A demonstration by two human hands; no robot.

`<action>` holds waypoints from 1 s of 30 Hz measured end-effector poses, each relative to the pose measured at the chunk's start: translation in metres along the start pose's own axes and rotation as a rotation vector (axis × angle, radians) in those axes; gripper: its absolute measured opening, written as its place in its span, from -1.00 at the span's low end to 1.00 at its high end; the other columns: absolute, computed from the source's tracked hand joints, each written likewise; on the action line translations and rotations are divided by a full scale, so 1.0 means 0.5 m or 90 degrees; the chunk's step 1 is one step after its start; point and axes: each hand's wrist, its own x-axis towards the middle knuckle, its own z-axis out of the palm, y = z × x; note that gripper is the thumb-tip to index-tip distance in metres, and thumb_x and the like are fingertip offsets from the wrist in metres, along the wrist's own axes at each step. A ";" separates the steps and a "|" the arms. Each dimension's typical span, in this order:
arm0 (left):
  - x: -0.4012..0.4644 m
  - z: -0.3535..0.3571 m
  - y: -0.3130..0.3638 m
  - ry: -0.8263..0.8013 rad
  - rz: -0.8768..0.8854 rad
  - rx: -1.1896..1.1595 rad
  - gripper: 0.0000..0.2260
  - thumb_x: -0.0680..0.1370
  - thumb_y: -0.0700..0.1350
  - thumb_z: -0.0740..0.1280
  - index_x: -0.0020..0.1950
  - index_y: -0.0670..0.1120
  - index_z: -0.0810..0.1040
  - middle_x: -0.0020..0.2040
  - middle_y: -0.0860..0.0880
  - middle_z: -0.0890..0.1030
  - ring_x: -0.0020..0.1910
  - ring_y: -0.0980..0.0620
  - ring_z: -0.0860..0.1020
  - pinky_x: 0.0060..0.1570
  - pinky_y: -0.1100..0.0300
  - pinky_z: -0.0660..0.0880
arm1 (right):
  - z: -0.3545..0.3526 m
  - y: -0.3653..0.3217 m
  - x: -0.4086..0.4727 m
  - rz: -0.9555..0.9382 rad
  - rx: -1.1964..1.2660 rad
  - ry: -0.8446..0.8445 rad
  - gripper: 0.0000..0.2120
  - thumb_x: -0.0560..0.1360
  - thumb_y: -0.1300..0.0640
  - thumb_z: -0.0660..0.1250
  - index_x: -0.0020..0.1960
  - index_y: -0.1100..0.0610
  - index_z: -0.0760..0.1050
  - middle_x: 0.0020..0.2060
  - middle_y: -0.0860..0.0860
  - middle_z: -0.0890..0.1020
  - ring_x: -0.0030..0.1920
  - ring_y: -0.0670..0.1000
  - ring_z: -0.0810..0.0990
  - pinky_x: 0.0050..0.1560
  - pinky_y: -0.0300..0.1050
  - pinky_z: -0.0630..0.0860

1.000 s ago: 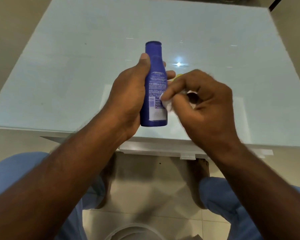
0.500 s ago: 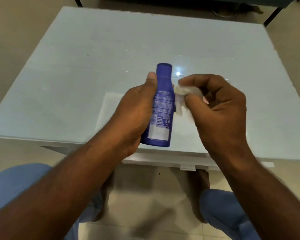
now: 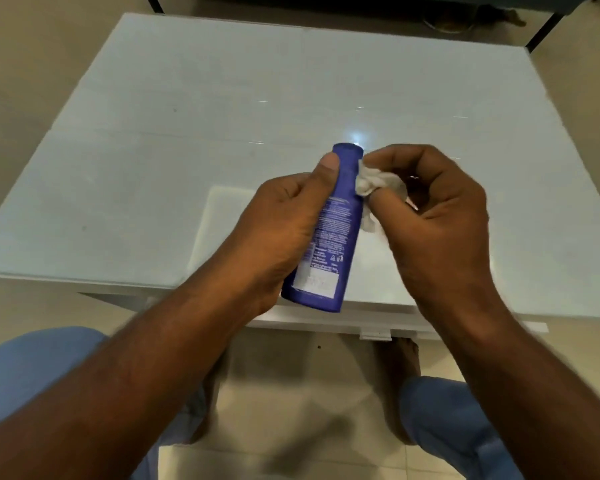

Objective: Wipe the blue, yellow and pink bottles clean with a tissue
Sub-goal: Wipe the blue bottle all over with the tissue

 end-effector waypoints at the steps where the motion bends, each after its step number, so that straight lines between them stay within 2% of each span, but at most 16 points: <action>1: -0.001 0.003 -0.002 0.008 0.002 0.005 -0.67 0.63 0.24 0.20 -0.06 0.05 0.60 -0.28 0.07 0.72 -0.32 0.07 0.71 -0.30 0.24 0.64 | 0.000 0.000 -0.001 0.002 -0.003 -0.007 -0.86 0.61 0.26 0.46 0.09 0.04 0.65 0.00 -0.07 0.74 0.03 -0.11 0.71 -0.03 -0.38 0.59; 3: 0.002 -0.001 -0.002 0.050 -0.010 -0.019 -0.65 0.64 0.24 0.20 -0.04 0.02 0.61 -0.24 0.04 0.74 -0.31 0.05 0.72 -0.28 0.22 0.67 | 0.004 0.005 -0.010 0.004 -0.030 -0.045 -0.86 0.56 0.20 0.45 0.03 -0.03 0.66 -0.04 -0.10 0.73 0.05 -0.02 0.71 0.01 -0.22 0.63; 5: 0.007 -0.012 0.004 0.102 -0.028 -0.079 -0.62 0.65 0.24 0.21 0.07 -0.03 0.63 -0.07 -0.07 0.77 -0.16 -0.07 0.76 -0.10 0.04 0.72 | 0.009 0.005 -0.020 0.010 -0.055 -0.114 -0.84 0.51 0.10 0.41 -0.04 -0.18 0.63 -0.05 -0.13 0.71 0.16 0.12 0.68 0.08 -0.02 0.69; 7: 0.011 -0.022 0.009 0.132 -0.022 -0.096 -0.62 0.64 0.24 0.22 0.10 -0.03 0.64 0.00 -0.12 0.76 -0.08 -0.14 0.75 0.00 -0.06 0.71 | 0.011 0.001 -0.022 -0.018 -0.071 -0.137 -0.87 0.51 0.03 0.40 -0.03 -0.21 0.61 -0.04 -0.15 0.71 0.20 0.14 0.67 0.10 0.04 0.71; 10: 0.004 -0.017 0.011 0.066 -0.001 -0.019 -0.66 0.64 0.23 0.23 -0.05 0.01 0.63 -0.17 -0.03 0.75 -0.26 -0.01 0.73 -0.18 0.13 0.68 | 0.004 -0.003 -0.010 -0.025 0.000 -0.025 -0.90 0.59 0.16 0.49 0.07 0.04 0.60 -0.05 -0.07 0.71 0.01 -0.08 0.70 -0.02 -0.18 0.67; 12: -0.003 -0.005 0.007 0.017 -0.004 0.021 -0.67 0.63 0.23 0.23 -0.12 0.03 0.60 -0.23 -0.01 0.73 -0.32 0.05 0.70 -0.24 0.20 0.66 | 0.001 -0.006 -0.003 -0.001 0.038 0.017 -0.87 0.61 0.21 0.51 0.11 0.15 0.58 -0.02 0.01 0.71 -0.02 -0.11 0.70 -0.04 -0.30 0.62; 13: -0.004 -0.002 0.004 0.017 -0.005 0.024 -0.66 0.63 0.22 0.23 -0.15 0.03 0.59 -0.26 0.00 0.73 -0.34 0.07 0.69 -0.26 0.22 0.66 | 0.000 -0.006 -0.003 0.007 0.042 0.016 -0.89 0.62 0.22 0.50 0.09 0.14 0.59 -0.02 0.00 0.72 -0.01 -0.10 0.71 -0.04 -0.29 0.62; 15: 0.001 -0.004 0.004 0.049 -0.009 -0.013 -0.65 0.64 0.21 0.24 -0.16 0.01 0.61 -0.31 0.00 0.70 -0.37 0.06 0.67 -0.30 0.22 0.64 | 0.003 -0.004 -0.007 0.003 0.030 -0.027 -0.93 0.59 0.20 0.48 0.01 0.04 0.63 -0.09 -0.07 0.73 0.00 -0.02 0.71 -0.04 -0.12 0.66; 17: 0.009 -0.013 0.008 0.093 -0.022 -0.065 -0.64 0.65 0.20 0.24 -0.10 -0.04 0.63 -0.27 -0.02 0.70 -0.34 0.04 0.67 -0.27 0.15 0.65 | 0.008 -0.003 -0.014 -0.001 -0.019 -0.112 -0.92 0.52 0.09 0.45 -0.07 -0.10 0.64 -0.13 -0.15 0.73 0.10 0.17 0.68 0.08 0.15 0.69; 19: 0.015 -0.021 0.008 0.107 -0.022 -0.067 -0.64 0.65 0.20 0.24 -0.05 -0.05 0.63 -0.20 -0.05 0.71 -0.28 0.00 0.67 -0.18 0.07 0.67 | 0.011 -0.004 -0.016 -0.006 -0.061 -0.161 -0.93 0.51 0.04 0.44 -0.08 -0.13 0.64 -0.14 -0.20 0.72 0.16 0.24 0.64 0.14 0.25 0.66; 22: 0.009 -0.016 0.006 0.032 -0.007 -0.024 -0.64 0.63 0.20 0.28 0.02 -0.07 0.67 -0.14 -0.10 0.73 -0.23 -0.06 0.69 -0.10 0.03 0.66 | 0.001 -0.008 -0.005 0.013 0.002 -0.047 -0.92 0.58 0.19 0.49 -0.04 0.04 0.64 -0.15 -0.08 0.71 -0.05 0.05 0.69 -0.11 -0.10 0.67; 24: 0.000 -0.003 0.003 0.002 -0.001 0.006 -0.67 0.62 0.21 0.28 0.01 -0.02 0.65 -0.12 -0.07 0.75 -0.22 -0.05 0.73 -0.09 0.05 0.68 | -0.006 -0.013 0.004 0.021 0.042 0.002 -0.91 0.61 0.29 0.46 -0.01 0.13 0.62 -0.13 -0.04 0.70 -0.15 -0.10 0.65 -0.14 -0.26 0.59; 26: -0.001 0.003 0.001 0.032 -0.004 -0.013 -0.68 0.63 0.22 0.26 -0.06 0.02 0.64 -0.17 -0.05 0.75 -0.26 -0.01 0.72 -0.16 0.10 0.68 | -0.006 -0.013 0.004 0.023 0.056 -0.024 -0.89 0.60 0.29 0.44 -0.03 0.11 0.60 -0.13 -0.04 0.69 -0.12 -0.09 0.65 -0.11 -0.22 0.60; 28: 0.007 -0.003 0.002 0.089 -0.021 -0.076 -0.65 0.64 0.22 0.25 0.00 -0.02 0.66 -0.14 -0.06 0.75 -0.24 -0.01 0.72 -0.17 0.08 0.69 | -0.003 -0.009 -0.006 0.013 0.055 -0.100 -0.89 0.52 0.22 0.43 -0.09 0.01 0.61 -0.17 -0.07 0.69 -0.05 0.05 0.68 -0.02 -0.08 0.63; 29: 0.011 -0.008 0.004 0.114 -0.032 -0.107 -0.63 0.64 0.22 0.26 0.05 -0.05 0.66 -0.07 -0.07 0.77 -0.19 -0.05 0.74 -0.10 0.02 0.71 | -0.001 -0.008 -0.013 0.008 0.024 -0.150 -0.89 0.49 0.14 0.43 -0.11 -0.07 0.60 -0.18 -0.13 0.69 0.03 0.12 0.68 0.12 -0.06 0.61; 30: 0.015 -0.014 0.005 0.132 -0.041 -0.123 -0.61 0.64 0.23 0.26 0.11 -0.07 0.66 0.00 -0.10 0.77 -0.12 -0.10 0.75 -0.01 -0.05 0.71 | 0.001 -0.007 -0.017 0.000 -0.022 -0.197 -0.88 0.49 0.09 0.42 -0.14 -0.13 0.59 -0.19 -0.18 0.69 0.10 0.18 0.66 0.30 -0.13 0.52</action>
